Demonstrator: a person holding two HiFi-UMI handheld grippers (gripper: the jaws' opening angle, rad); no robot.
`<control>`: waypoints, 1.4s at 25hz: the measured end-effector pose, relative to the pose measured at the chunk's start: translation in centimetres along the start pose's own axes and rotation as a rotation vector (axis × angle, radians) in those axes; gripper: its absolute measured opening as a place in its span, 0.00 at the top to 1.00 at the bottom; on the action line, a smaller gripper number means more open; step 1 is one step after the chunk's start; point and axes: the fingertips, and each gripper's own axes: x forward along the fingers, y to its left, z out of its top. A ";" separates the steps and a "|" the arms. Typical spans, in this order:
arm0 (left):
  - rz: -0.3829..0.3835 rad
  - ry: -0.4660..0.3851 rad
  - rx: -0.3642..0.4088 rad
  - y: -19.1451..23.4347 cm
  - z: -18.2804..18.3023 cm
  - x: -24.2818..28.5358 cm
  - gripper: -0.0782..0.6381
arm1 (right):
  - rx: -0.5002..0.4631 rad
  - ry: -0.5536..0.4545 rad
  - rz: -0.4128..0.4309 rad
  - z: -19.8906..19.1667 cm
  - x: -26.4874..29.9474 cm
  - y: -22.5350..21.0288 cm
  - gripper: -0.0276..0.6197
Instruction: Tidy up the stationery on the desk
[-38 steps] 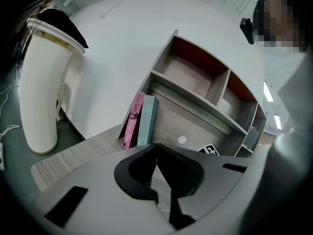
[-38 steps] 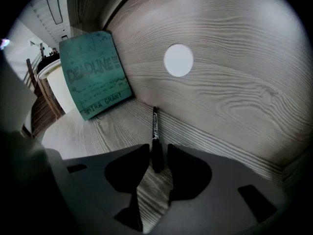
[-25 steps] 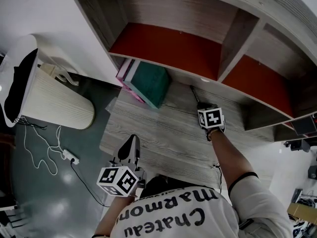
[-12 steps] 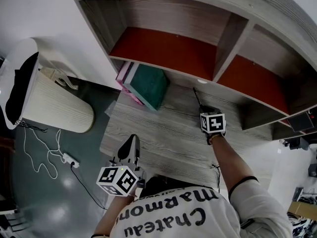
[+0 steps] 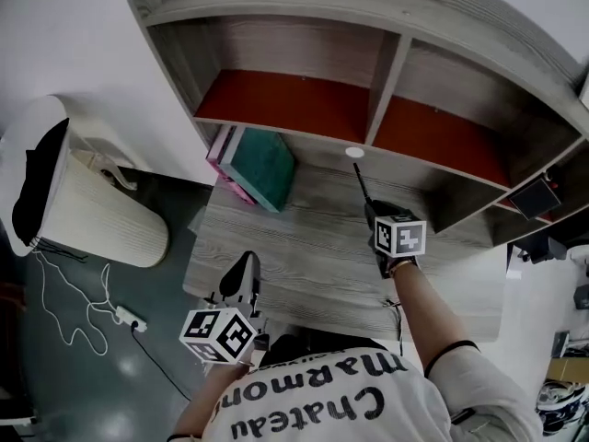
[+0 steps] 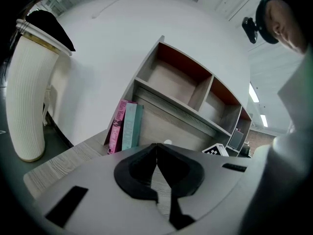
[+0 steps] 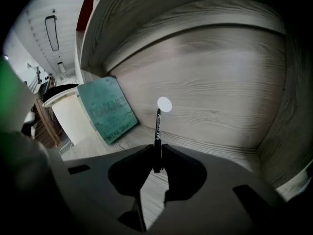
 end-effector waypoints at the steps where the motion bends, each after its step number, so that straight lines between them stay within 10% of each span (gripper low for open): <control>1: -0.012 0.000 0.004 -0.4 0.1 -0.1 0.87 | 0.007 -0.014 0.005 0.2 -0.9 0.2 0.85; 17: -0.253 -0.069 0.089 -7.8 3.0 -1.8 0.87 | 0.123 -0.268 -0.017 2.0 -17.2 1.2 0.85; 35: -0.530 0.090 0.204 -16.3 -3.8 -4.8 0.87 | 0.203 -0.354 -0.327 -6.7 -36.1 -1.7 0.85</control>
